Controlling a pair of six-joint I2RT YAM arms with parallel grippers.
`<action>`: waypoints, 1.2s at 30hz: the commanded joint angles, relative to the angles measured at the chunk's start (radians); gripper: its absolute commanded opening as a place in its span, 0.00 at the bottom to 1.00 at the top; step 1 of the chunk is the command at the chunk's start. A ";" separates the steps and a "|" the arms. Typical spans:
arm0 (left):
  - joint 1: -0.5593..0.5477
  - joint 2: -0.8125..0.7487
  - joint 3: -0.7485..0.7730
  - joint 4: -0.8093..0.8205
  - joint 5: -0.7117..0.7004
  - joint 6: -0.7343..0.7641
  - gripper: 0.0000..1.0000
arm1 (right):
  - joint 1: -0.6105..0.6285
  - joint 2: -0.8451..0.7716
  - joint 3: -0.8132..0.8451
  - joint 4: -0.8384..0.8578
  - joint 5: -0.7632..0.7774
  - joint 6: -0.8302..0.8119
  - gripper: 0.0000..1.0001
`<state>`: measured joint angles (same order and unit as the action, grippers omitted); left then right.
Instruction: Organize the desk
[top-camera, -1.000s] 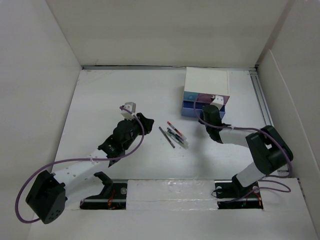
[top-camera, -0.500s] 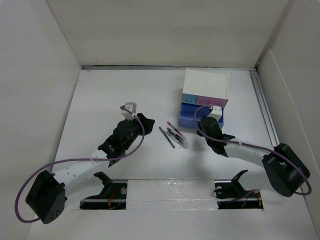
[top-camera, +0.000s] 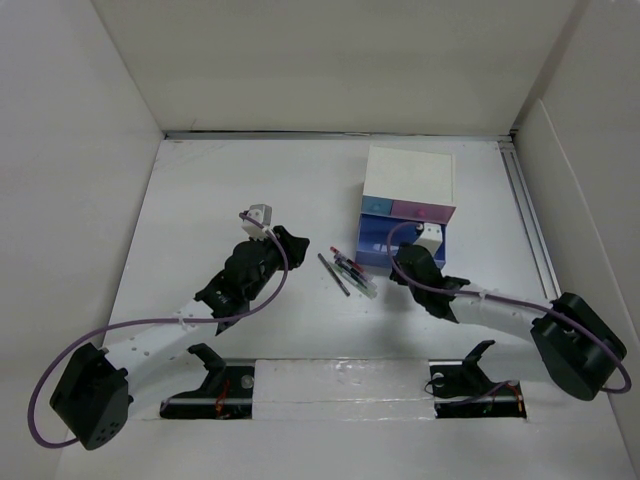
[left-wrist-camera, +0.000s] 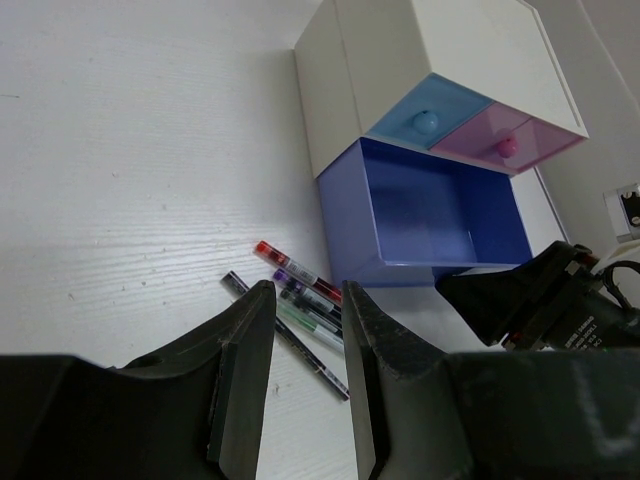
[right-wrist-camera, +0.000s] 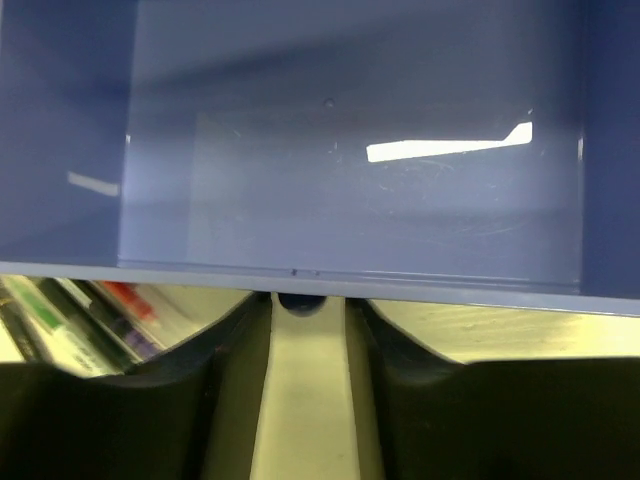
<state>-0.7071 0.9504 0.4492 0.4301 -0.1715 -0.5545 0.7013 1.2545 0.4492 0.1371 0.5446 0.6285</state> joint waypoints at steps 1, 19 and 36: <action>-0.005 -0.018 0.003 0.042 0.006 0.004 0.28 | 0.009 -0.017 0.043 -0.030 0.049 -0.010 0.43; -0.005 -0.130 0.010 -0.054 -0.175 0.034 0.24 | 0.111 -0.285 0.063 -0.084 -0.402 -0.299 0.00; 0.005 -0.206 -0.029 -0.070 -0.247 0.022 0.13 | 0.285 0.312 0.338 -0.016 -0.278 -0.334 0.33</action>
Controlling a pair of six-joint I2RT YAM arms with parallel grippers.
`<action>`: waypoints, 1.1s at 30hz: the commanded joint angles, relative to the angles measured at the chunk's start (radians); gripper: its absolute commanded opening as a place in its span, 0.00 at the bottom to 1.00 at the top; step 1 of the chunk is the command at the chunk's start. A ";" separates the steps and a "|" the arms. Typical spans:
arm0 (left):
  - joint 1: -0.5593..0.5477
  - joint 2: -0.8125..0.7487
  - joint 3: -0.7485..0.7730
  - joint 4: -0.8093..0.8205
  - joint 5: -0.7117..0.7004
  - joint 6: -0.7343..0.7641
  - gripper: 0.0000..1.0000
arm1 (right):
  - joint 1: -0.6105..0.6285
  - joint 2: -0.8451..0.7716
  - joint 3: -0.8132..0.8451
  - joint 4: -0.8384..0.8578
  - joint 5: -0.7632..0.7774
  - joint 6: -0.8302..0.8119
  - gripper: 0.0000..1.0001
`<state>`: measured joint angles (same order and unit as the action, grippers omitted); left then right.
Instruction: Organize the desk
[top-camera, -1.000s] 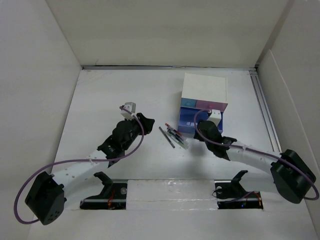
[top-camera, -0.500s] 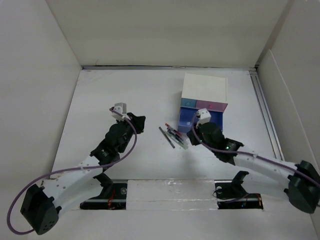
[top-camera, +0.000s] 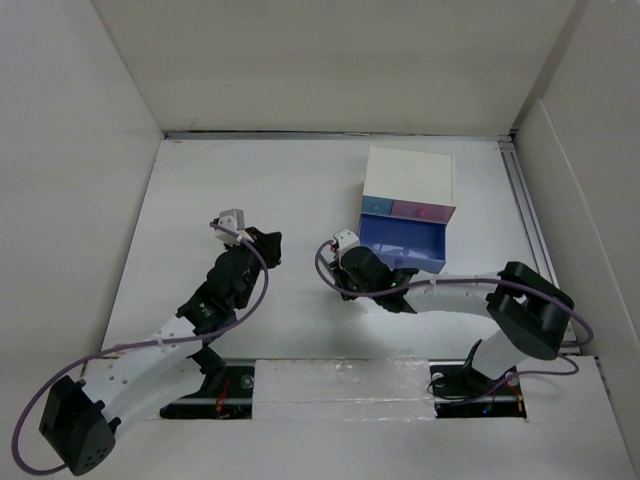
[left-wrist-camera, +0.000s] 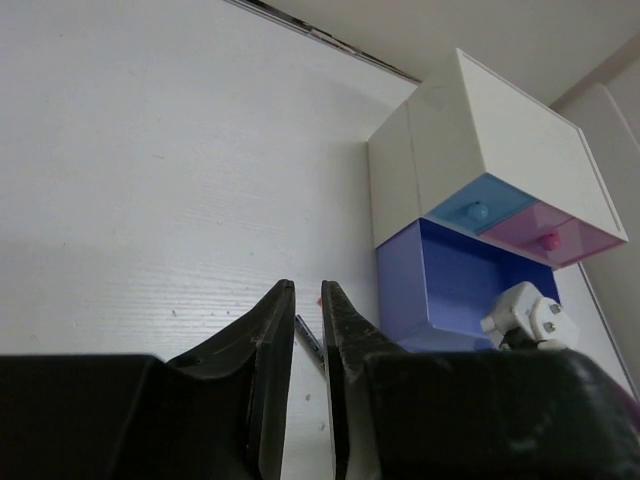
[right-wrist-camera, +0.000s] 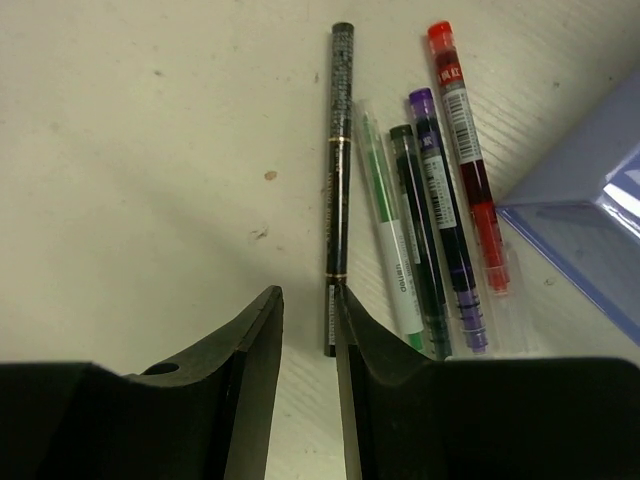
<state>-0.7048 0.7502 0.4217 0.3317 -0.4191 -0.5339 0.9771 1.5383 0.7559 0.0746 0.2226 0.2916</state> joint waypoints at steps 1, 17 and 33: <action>0.002 -0.006 0.000 0.029 0.002 0.002 0.14 | 0.009 0.049 0.033 0.047 0.052 0.006 0.33; 0.002 0.015 -0.001 0.043 0.013 0.003 0.14 | 0.058 0.001 0.030 0.039 0.090 0.011 0.00; 0.002 0.024 -0.001 0.053 0.032 0.000 0.15 | -0.242 -0.406 -0.018 -0.203 0.224 -0.131 0.00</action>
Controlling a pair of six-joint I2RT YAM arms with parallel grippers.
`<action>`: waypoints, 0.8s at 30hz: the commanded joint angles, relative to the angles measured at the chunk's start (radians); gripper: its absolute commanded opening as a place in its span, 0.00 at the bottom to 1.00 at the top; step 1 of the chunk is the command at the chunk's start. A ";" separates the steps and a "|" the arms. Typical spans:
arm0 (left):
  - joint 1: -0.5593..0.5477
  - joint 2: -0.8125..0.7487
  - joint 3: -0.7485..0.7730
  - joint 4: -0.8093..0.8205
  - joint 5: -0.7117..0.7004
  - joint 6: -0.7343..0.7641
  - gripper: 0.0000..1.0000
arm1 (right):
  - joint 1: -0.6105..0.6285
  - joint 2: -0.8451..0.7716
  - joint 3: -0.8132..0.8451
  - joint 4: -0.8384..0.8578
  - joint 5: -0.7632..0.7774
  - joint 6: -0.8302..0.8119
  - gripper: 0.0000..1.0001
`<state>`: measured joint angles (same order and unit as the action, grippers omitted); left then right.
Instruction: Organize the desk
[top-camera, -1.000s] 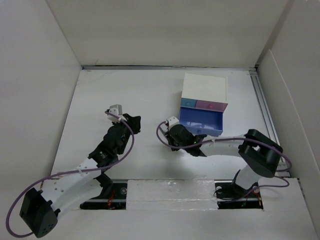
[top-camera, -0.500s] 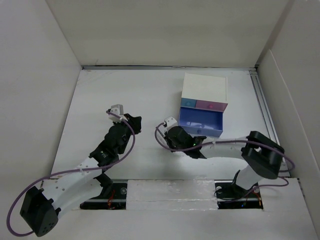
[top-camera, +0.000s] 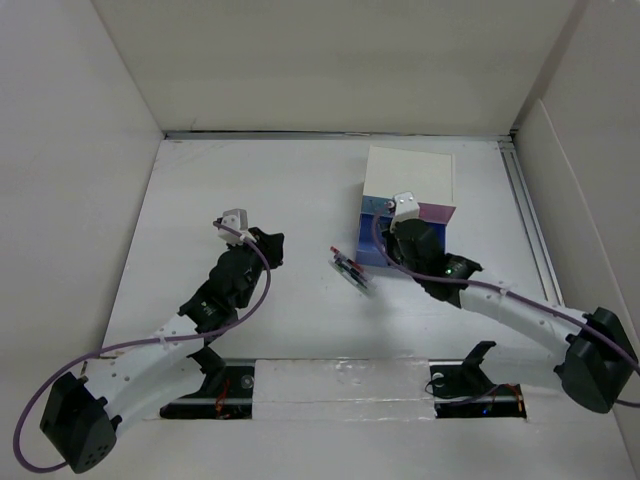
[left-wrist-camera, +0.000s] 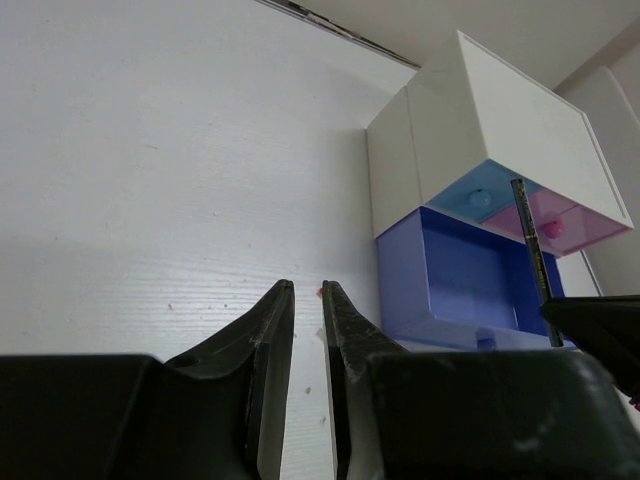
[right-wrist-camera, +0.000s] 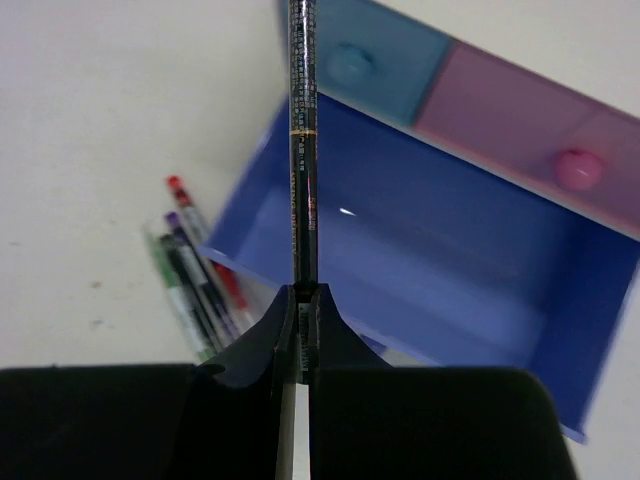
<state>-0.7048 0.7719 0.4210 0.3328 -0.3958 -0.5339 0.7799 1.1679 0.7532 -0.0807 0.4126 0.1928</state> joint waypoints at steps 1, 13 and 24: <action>0.002 0.006 -0.001 0.057 0.009 0.000 0.14 | -0.063 -0.039 -0.012 -0.062 0.020 -0.030 0.00; 0.002 0.009 0.001 0.055 0.017 0.000 0.14 | -0.180 0.025 0.057 -0.174 0.043 0.017 0.27; 0.002 0.012 0.001 0.058 0.018 -0.003 0.14 | -0.104 -0.085 -0.001 -0.024 -0.080 0.014 0.20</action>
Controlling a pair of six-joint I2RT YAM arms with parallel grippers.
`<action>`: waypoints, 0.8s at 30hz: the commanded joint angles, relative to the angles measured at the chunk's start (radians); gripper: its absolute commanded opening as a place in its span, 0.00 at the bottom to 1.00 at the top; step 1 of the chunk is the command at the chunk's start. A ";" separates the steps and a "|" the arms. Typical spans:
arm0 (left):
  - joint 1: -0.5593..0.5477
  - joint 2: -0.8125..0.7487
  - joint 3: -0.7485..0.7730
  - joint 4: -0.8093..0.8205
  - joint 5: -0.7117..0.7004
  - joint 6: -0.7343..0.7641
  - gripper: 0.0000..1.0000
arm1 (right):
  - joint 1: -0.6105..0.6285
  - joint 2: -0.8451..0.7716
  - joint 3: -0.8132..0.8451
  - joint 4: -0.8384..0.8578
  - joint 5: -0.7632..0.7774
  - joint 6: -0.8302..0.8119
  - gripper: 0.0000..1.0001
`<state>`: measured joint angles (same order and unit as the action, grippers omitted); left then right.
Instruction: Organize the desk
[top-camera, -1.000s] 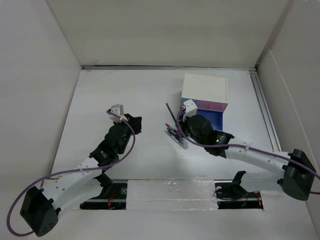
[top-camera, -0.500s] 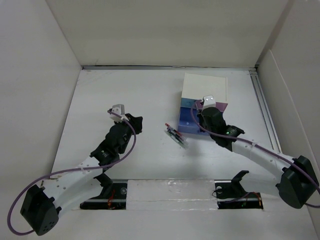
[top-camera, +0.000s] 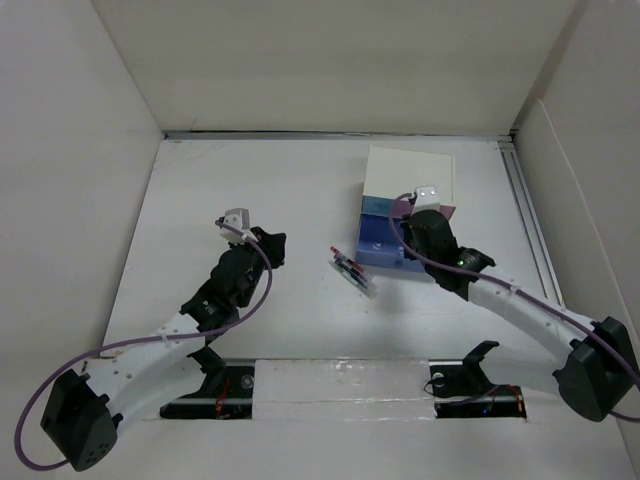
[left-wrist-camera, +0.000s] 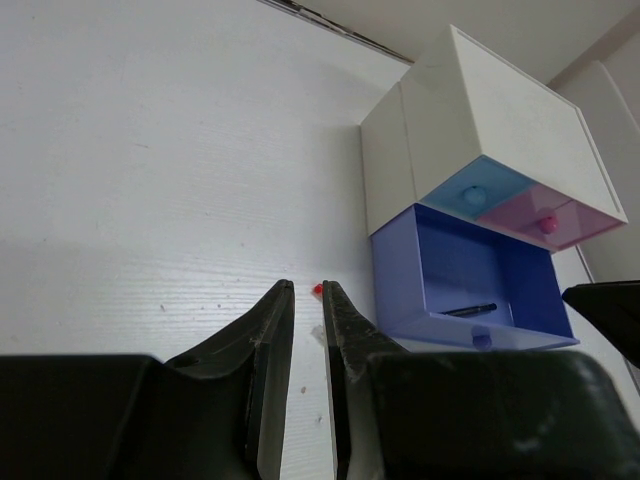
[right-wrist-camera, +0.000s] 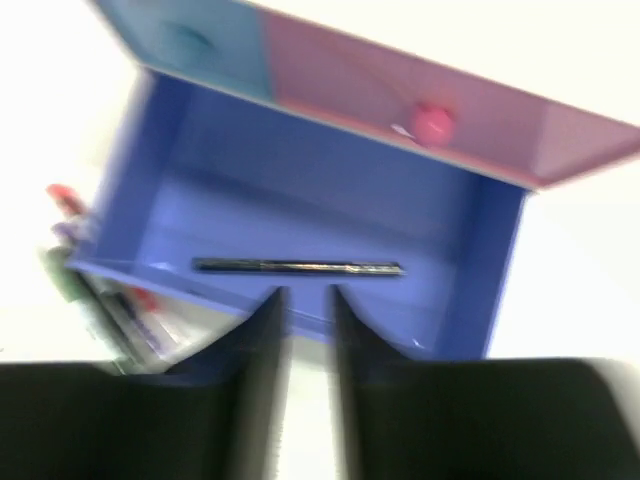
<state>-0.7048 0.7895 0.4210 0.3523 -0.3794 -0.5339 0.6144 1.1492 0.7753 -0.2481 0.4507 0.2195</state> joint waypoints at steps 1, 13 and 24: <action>0.002 -0.006 0.001 0.039 0.002 -0.003 0.14 | 0.062 -0.066 -0.024 0.162 -0.169 -0.012 0.20; 0.002 -0.004 0.001 0.036 -0.001 -0.001 0.14 | 0.264 0.171 -0.088 0.237 -0.294 0.058 0.23; 0.002 -0.001 -0.001 0.040 0.005 -0.003 0.15 | 0.274 0.308 -0.096 0.280 -0.261 0.070 0.25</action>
<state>-0.7048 0.7898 0.4210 0.3550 -0.3748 -0.5343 0.8841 1.4342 0.6704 -0.0303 0.1726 0.2806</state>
